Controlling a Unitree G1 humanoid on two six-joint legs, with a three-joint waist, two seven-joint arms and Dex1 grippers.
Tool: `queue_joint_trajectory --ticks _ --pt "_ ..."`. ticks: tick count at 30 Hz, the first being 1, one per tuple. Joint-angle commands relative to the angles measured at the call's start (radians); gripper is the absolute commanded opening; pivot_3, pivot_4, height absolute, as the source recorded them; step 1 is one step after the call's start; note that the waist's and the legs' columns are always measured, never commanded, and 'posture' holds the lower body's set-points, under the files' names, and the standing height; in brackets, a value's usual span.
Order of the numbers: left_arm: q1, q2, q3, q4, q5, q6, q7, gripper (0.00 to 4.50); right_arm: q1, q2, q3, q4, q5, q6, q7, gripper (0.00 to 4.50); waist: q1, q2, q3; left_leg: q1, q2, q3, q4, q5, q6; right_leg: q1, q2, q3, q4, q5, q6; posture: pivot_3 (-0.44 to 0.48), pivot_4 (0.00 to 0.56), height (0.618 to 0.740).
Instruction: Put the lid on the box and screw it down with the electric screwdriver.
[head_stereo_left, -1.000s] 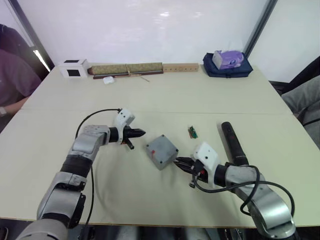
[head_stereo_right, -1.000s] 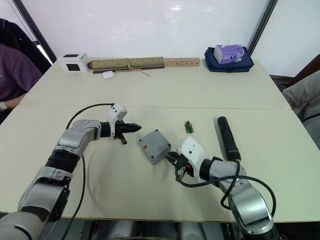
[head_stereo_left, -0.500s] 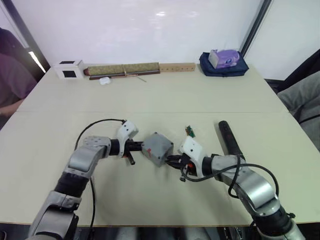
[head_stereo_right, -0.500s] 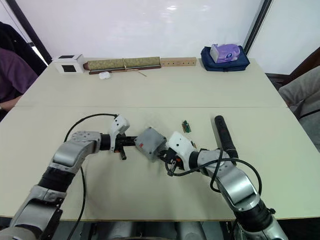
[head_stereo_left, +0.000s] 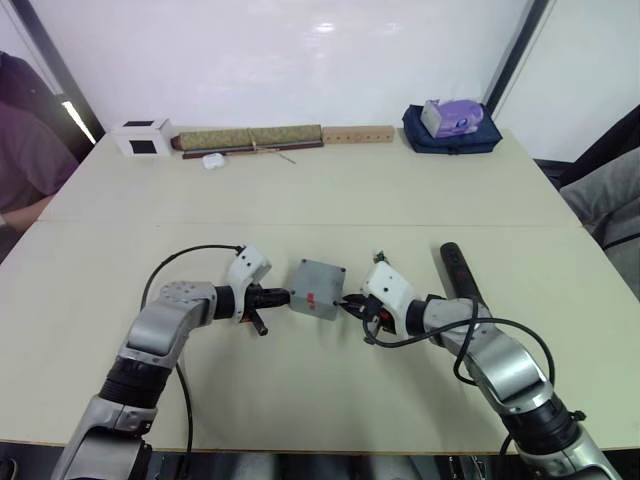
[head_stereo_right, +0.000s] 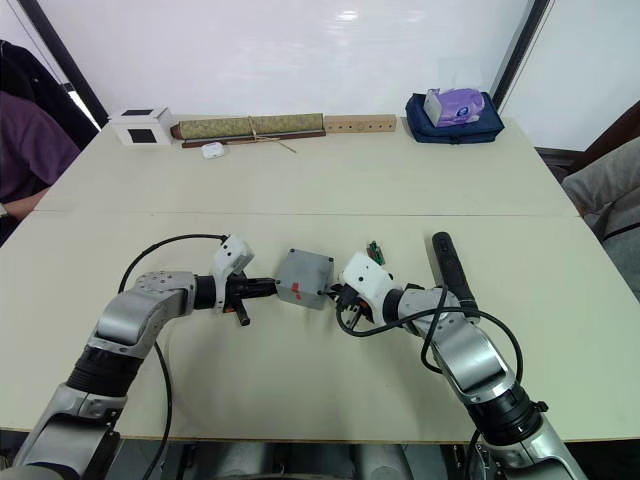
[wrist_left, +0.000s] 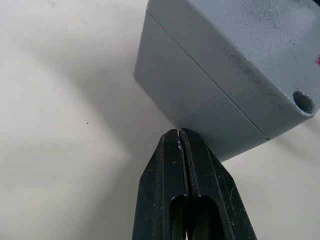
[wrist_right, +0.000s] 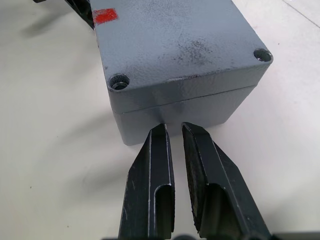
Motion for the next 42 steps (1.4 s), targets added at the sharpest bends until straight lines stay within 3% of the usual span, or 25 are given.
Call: queue_joint_trajectory --ticks 1,8,19,23,26,30,34,36,40,42 --pt "-0.008 -0.003 -0.006 -0.067 -0.050 0.006 -0.035 0.00 0.003 0.012 0.000 -0.035 0.017 -0.013 -0.004 0.44 0.000 0.000 0.000 0.000 0.000 0.000 0.000 0.000 0.000 0.000 0.000 0.000 0.000 0.000 0.000 0.000 0.150 0.740" --pt "-0.009 0.013 -0.039 -0.091 -0.042 0.004 -0.069 0.00 0.021 -0.004 -0.039 -0.045 0.023 -0.006 -0.018 0.44 0.002 0.000 0.000 0.000 0.000 0.000 0.000 0.000 0.000 0.000 0.000 0.000 0.000 0.000 0.000 0.000 0.150 0.740" --pt "-0.020 0.049 0.003 -0.074 -0.051 0.006 -0.058 0.00 0.084 -0.052 -0.102 -0.152 0.098 0.041 0.003 0.44 0.001 0.000 0.001 0.000 0.000 0.000 0.000 0.000 0.000 0.000 0.000 0.000 0.000 0.000 0.000 0.000 0.150 0.740" --pt "-0.062 0.067 0.106 -0.052 -0.101 0.020 -0.029 0.00 0.133 -0.086 -0.208 -0.258 0.171 0.108 0.007 0.44 0.001 -0.001 0.003 -0.001 0.001 0.000 0.000 0.000 0.000 0.000 0.000 0.000 0.000 0.000 0.000 0.000 0.150 0.740" --pt "-0.160 0.099 0.191 -0.070 -0.236 0.136 -0.079 0.00 0.161 -0.091 -0.439 -0.339 0.321 0.234 0.011 0.44 0.004 -0.002 0.006 -0.002 0.001 -0.001 0.000 0.000 0.000 -0.001 -0.001 0.000 0.000 0.000 0.000 0.000 0.150 0.740" --pt "-0.178 0.144 0.126 -0.165 -0.261 0.137 -0.139 0.00 0.210 -0.097 -0.532 -0.360 0.328 0.275 -0.058 0.44 0.002 -0.002 0.006 -0.004 0.000 -0.001 0.000 0.000 0.000 -0.001 -0.001 -0.001 -0.003 0.000 0.000 0.000 0.150 0.740" --pt "-0.183 0.167 0.026 -0.257 -0.259 0.119 -0.197 0.00 0.352 -0.097 -0.534 -0.367 0.286 0.212 -0.099 1.53 0.004 -0.003 0.006 -0.005 0.000 -0.001 -0.001 0.000 0.000 -0.002 -0.001 -0.001 -0.004 0.000 0.000 0.000 0.150 0.740" --pt "-0.186 0.171 -0.015 -0.268 -0.235 0.090 -0.207 0.00 0.396 -0.087 -0.522 -0.360 0.279 0.184 -0.114 2.43 0.002 -0.002 0.006 -0.006 0.000 -0.001 -0.001 0.000 0.000 -0.003 0.000 -0.001 -0.004 0.000 0.000 0.000 0.150 0.740" --pt "-0.185 0.180 -0.055 -0.263 -0.204 0.050 -0.210 0.00 0.413 -0.053 -0.489 -0.353 0.276 0.158 -0.160 4.06 -0.006 -0.002 0.006 -0.005 0.000 0.001 -0.001 0.000 0.000 -0.003 0.002 0.001 -0.004 0.000 0.000 0.000 0.150 0.740" --pt "-0.183 0.185 -0.064 -0.265 -0.202 0.041 -0.215 0.00 0.405 -0.036 -0.475 -0.330 0.260 0.141 -0.191 4.49 -0.004 -0.002 0.006 -0.005 0.001 0.000 -0.001 0.000 0.000 -0.003 0.003 0.001 -0.004 0.000 0.000 0.000 0.150 0.740"
